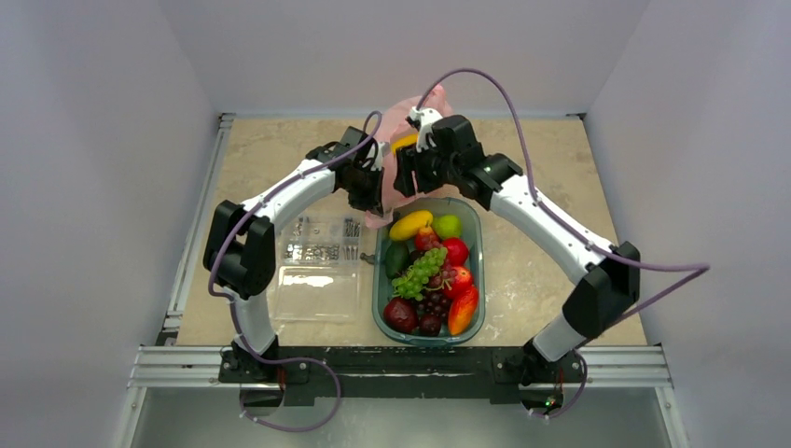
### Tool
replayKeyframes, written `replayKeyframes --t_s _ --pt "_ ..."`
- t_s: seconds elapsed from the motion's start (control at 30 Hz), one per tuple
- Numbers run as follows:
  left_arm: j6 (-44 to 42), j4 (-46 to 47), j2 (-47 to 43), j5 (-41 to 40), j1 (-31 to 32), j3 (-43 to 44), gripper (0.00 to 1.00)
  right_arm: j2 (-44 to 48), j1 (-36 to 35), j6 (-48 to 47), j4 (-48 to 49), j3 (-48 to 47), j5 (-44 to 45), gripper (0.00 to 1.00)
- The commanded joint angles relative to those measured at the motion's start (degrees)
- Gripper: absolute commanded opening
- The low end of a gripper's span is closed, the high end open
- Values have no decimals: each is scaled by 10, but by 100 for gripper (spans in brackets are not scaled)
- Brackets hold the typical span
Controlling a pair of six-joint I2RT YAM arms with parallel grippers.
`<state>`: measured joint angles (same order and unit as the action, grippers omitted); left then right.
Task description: Take the fake fruits out of the plastic bag
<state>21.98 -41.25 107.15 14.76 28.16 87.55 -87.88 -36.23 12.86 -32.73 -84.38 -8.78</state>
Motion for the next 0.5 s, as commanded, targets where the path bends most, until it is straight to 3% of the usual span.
replayKeyframes --t_s 0.0,0.13,0.33,0.47 --pt "5 11 -17 1 -2 3 0 -81 23 -60 157 -56 105 57" --pt "-1 12 -25 0 -2 2 0 -176 63 -82 228 -115 97 53" --pt "-26 19 -53 -20 -9 4 0 -349 104 -122 146 -311 93 53" --pt "-29 27 -69 -12 -25 14 0 -402 109 -154 156 -340 120 61"
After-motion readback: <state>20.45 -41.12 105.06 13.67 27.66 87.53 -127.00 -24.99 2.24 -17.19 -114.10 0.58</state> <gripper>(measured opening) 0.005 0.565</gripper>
